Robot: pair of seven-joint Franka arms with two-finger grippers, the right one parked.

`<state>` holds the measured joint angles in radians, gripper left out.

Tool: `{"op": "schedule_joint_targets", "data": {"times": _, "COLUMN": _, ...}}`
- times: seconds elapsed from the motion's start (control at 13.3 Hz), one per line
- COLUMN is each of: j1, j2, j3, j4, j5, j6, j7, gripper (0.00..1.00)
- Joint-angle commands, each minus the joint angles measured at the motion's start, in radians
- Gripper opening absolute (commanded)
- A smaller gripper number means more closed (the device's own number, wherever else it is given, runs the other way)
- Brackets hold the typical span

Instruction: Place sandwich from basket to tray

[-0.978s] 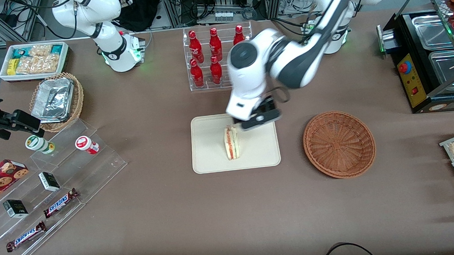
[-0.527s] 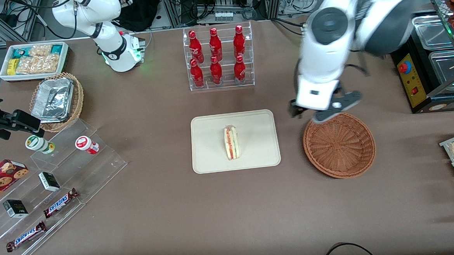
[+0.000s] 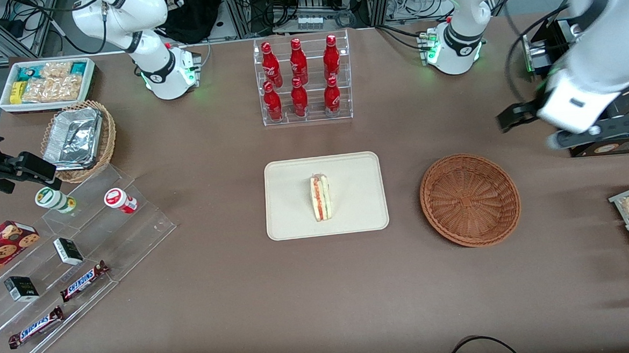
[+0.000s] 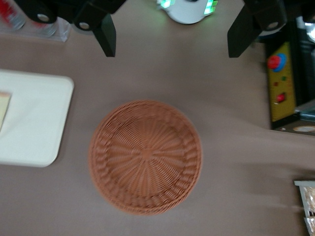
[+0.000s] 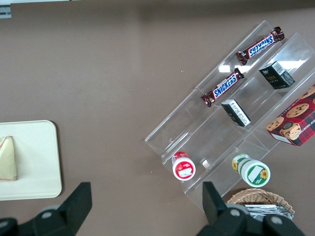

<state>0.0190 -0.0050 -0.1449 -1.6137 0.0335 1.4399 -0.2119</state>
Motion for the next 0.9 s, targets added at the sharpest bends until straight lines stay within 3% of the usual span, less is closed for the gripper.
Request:
{"op": "schedule_joint_targets", "data": {"times": 0.0, "j1": -0.002, "j2": -0.038, "j3": 0.039, "j4": -0.025, "j5": -0.020, "j6": -0.015, "j7": 0.135, "gripper": 1.00}}
{"op": "schedule_joint_targets", "data": {"times": 0.83, "j1": 0.001, "j2": 0.040, "j3": 0.028, "j4": 0.084, "j5": -0.018, "j6": 0.062, "j7": 0.143, "gripper": 1.00}}
